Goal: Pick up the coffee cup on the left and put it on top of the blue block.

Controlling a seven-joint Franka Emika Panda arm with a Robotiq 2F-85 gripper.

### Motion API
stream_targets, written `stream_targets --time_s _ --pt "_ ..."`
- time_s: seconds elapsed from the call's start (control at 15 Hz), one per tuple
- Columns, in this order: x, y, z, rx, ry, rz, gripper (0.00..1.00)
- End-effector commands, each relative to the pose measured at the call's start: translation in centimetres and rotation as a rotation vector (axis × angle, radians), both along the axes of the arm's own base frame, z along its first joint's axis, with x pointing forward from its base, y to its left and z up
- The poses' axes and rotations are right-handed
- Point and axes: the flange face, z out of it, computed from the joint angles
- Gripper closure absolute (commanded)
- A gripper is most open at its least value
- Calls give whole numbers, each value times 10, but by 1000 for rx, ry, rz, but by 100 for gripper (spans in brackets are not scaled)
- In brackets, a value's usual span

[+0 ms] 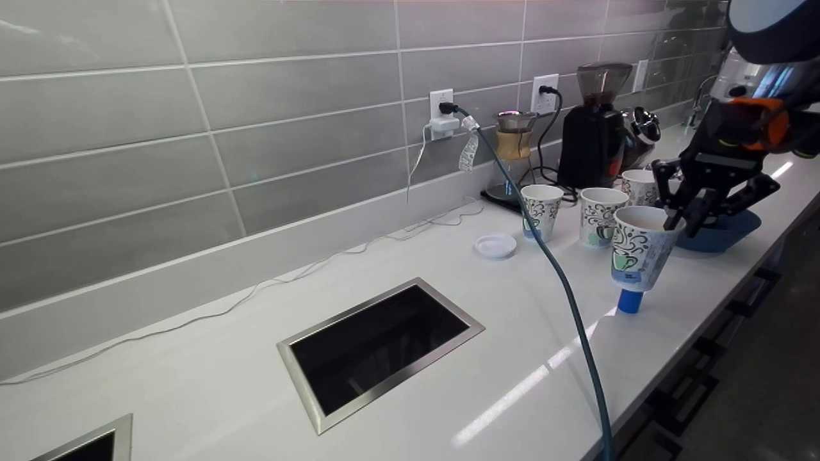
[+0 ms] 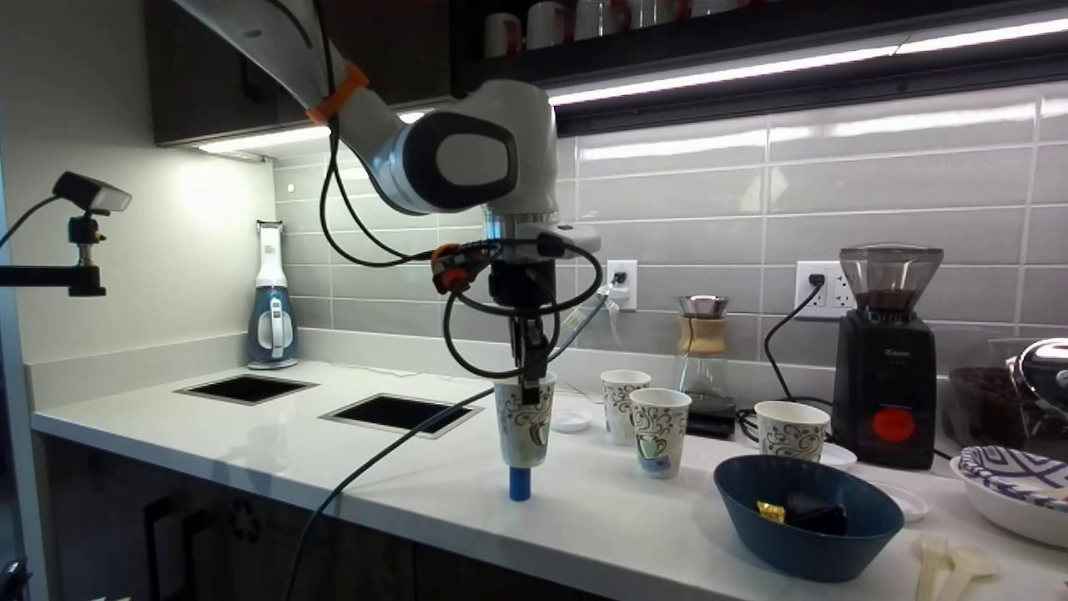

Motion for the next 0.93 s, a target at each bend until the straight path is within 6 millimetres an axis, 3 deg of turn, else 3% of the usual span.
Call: stream_targets --time_s 0.0,0.2,0.4,0.67,0.87 --pt "0 3 -2 -10 2 14 42" --pt "-1 3 -1 -12 0 15 22" --pt "-7 5 14 -12 -22 23 2" --pt "-35 -1 72 -36 -113 143 0" --pt "-71 -17 123 -57 -85 322 0"
